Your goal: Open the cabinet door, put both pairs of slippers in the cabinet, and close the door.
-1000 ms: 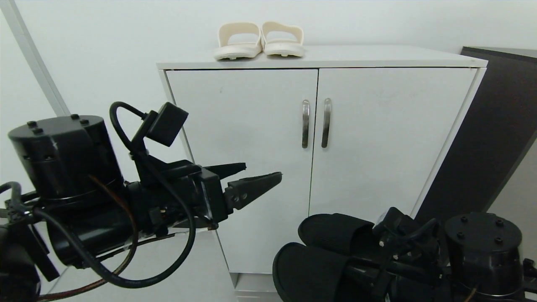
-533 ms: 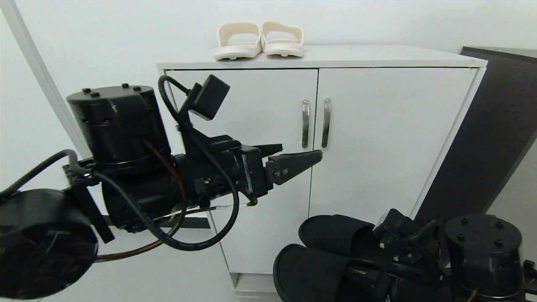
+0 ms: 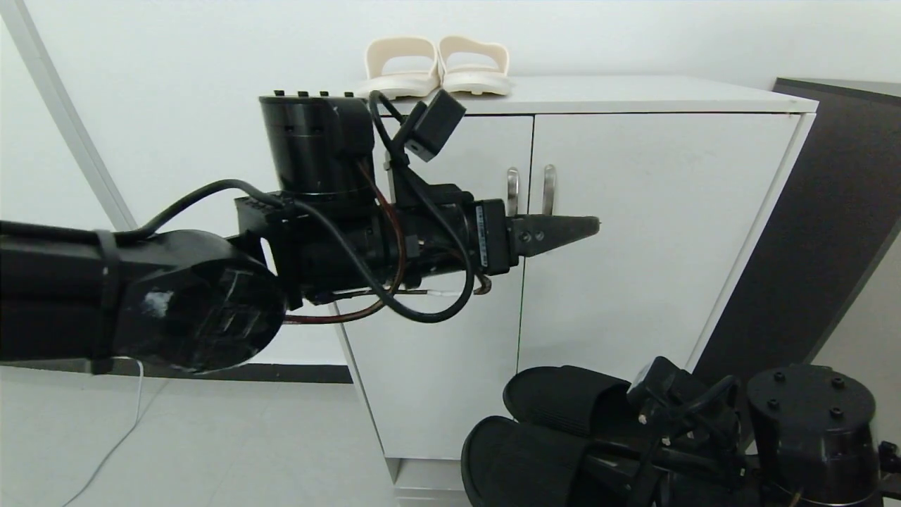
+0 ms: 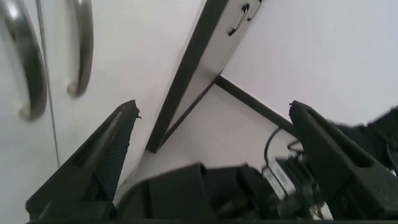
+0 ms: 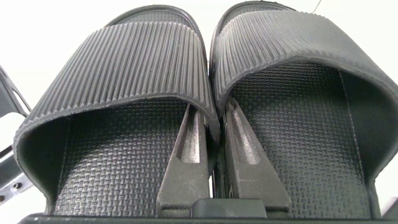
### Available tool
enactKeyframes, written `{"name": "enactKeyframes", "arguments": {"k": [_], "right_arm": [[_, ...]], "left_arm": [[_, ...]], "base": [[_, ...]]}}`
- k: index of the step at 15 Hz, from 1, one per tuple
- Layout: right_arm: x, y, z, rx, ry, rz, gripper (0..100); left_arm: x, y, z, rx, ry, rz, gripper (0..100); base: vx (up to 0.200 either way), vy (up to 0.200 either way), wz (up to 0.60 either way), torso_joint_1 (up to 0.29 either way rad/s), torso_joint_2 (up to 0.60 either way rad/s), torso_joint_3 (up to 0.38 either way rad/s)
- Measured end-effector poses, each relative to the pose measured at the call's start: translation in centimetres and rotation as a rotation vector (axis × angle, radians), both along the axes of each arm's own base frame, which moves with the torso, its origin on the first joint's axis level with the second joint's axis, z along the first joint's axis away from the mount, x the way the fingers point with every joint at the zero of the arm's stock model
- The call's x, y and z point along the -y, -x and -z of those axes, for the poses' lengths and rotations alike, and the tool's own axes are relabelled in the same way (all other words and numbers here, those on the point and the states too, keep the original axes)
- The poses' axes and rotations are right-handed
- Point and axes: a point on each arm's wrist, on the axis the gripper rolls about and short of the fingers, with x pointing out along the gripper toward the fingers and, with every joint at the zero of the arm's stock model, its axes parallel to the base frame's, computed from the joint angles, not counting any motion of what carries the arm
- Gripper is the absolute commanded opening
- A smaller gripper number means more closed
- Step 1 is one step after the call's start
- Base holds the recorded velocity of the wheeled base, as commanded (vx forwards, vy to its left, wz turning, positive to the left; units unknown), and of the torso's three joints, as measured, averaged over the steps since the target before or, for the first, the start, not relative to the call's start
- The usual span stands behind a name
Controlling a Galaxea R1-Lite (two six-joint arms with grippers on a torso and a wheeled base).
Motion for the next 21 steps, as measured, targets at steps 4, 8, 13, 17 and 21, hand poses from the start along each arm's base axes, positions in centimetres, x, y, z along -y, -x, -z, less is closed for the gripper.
{"name": "enactKeyframes", "arguments": {"k": [4,8,13,17,21], "right_arm": [[0.0,0.0,0.1,-0.002,0.002,-0.002,0],[0.0,0.1,0.1,-0.003,0.004,-0.003,0],[0.1,0.1,0.3,-0.008,0.01,-0.002,0],[0.1,0.1,0.3,-0.008,0.011,-0.002,0],[0.1,0.1,0.3,-0.009,0.012,-0.002,0]], "left_arm": [[1.9,-2.5,-0.3,0.003,0.032,-0.047,100],[2.6,-2.9,-0.4,0.012,0.038,-0.127,100],[2.8,-3.2,-0.3,-0.01,0.015,-0.177,100],[3.4,-4.0,-0.4,-0.012,0.013,-0.177,100],[4.5,-4.7,0.0,-0.02,0.006,-0.165,100]], "base": [[0.0,0.0,0.0,0.0,0.0,0.0],[0.0,0.0,0.0,0.0,0.0,0.0],[0.0,0.0,0.0,0.0,0.0,0.0],[0.0,0.0,0.0,0.0,0.0,0.0],[0.0,0.0,0.0,0.0,0.0,0.0]]}}
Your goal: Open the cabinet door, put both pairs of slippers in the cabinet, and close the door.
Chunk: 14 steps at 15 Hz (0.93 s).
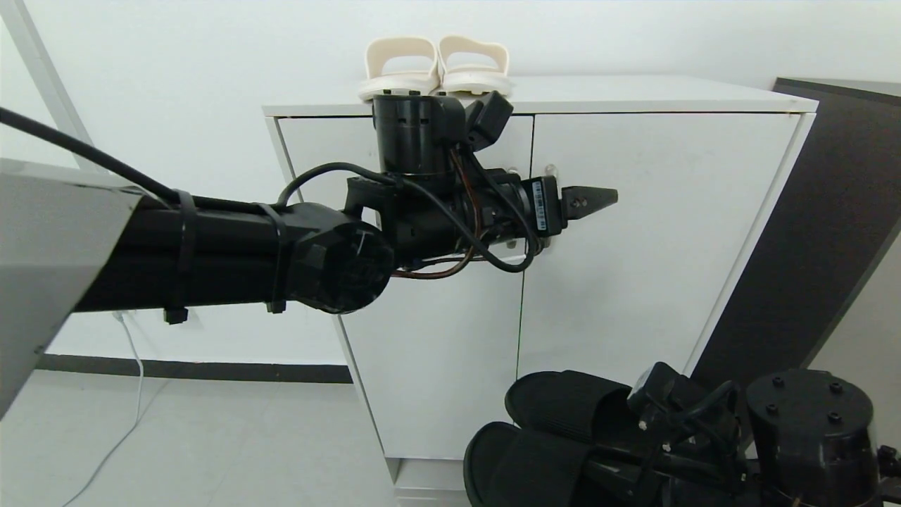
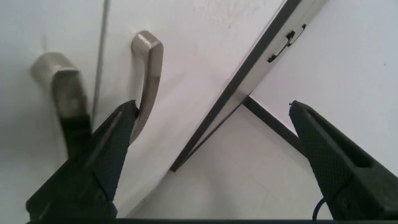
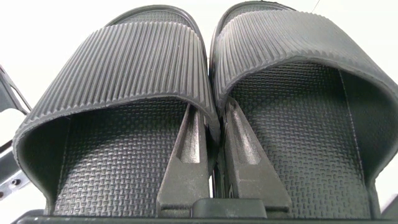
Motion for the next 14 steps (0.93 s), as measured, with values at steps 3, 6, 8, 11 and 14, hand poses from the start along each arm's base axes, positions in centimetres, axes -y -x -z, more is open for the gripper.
{"name": "enactKeyframes", "arguments": {"k": [3,6,8,11,14], "right_arm": [[0.0,0.0,0.0,-0.001,0.0,-0.001,0],[0.0,0.0,0.0,-0.002,-0.002,-0.003,0],[0.0,0.0,0.0,-0.003,-0.005,-0.009,0],[0.3,0.9,0.1,-0.033,-0.023,-0.107,0],[0.9,1.8,0.4,-0.011,0.005,-0.18,0]], "left_arm": [[0.4,-0.3,0.2,0.001,0.0,0.002,0],[0.5,-0.2,0.3,-0.005,-0.005,0.004,0],[0.3,0.1,0.3,-0.007,-0.008,0.008,0],[0.3,1.2,0.4,-0.014,-0.014,0.027,0],[0.4,2.6,0.3,-0.02,-0.02,0.051,0]], "base": [[0.0,0.0,0.0,0.0,0.0,0.0],[0.0,0.0,0.0,0.0,0.0,0.0],[0.0,0.0,0.0,0.0,0.0,0.0],[0.0,0.0,0.0,0.0,0.0,0.0],[0.0,0.0,0.0,0.0,0.0,0.0]]}}
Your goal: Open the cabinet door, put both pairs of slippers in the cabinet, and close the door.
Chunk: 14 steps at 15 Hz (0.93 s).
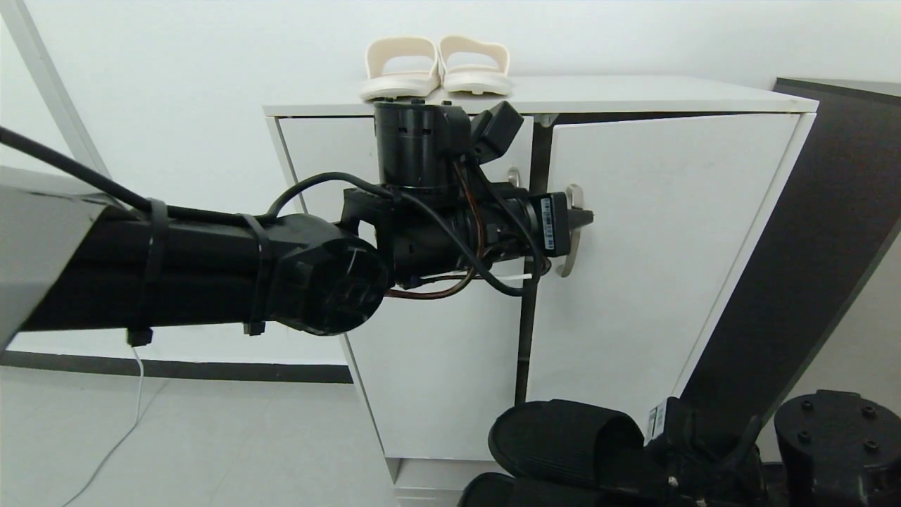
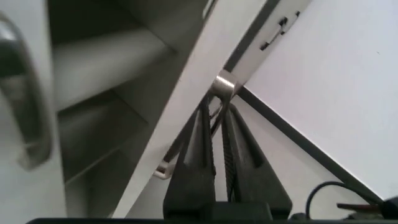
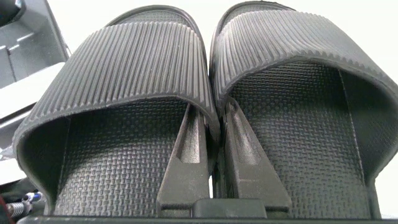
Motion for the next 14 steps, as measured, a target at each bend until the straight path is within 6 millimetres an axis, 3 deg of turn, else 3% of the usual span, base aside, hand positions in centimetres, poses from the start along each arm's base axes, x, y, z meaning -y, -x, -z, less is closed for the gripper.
{"name": "enactKeyframes", "arguments": {"k": [8,14], "right_arm": [[0.3,0.8,0.2,0.007,0.012,-0.034,0],[0.4,1.0,0.5,0.009,0.028,-0.047,0]], "left_arm": [[-2.2,4.2,-0.3,0.003,-0.003,0.031,0],[-5.1,2.5,-0.1,0.008,0.013,-0.059,0]], "base": [[0.0,0.0,0.0,0.0,0.0,0.0],[0.0,0.0,0.0,0.0,0.0,0.0]]}}
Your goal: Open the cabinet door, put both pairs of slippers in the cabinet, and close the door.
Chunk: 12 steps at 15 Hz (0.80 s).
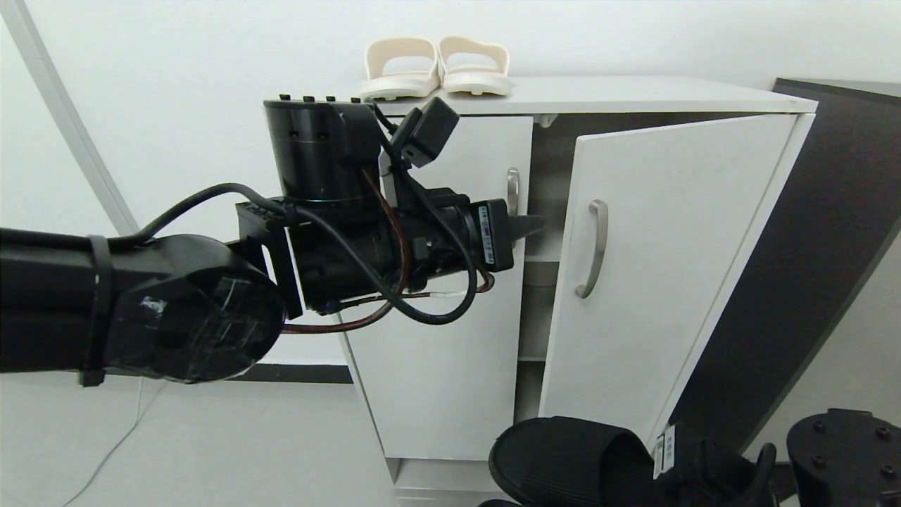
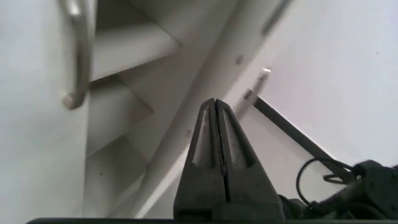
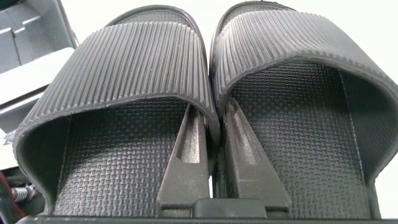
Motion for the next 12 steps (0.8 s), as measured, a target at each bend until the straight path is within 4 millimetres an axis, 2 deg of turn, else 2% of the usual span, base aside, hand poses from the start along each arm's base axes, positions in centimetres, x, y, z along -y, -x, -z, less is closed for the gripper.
{"name": "enactKeyframes", "arguments": {"k": [2,6,12], "right_arm": [[0.0,0.1,0.1,0.0,0.003,-0.004,0],[-0.2,0.3,0.4,-0.01,0.016,-0.018,0],[-0.4,0.2,0.8,-0.024,0.03,-0.021,0]], "left_arm": [[0.1,-1.4,-0.2,0.002,0.056,-0.022,0],[1.7,-3.8,0.4,0.003,0.096,-0.029,0],[3.3,-5.9,1.7,-0.005,0.093,-0.073,0]], "base": [[0.0,0.0,0.0,0.0,0.0,0.0],[0.0,0.0,0.0,0.0,0.0,0.0],[0.0,0.0,0.0,0.0,0.0,0.0]]}}
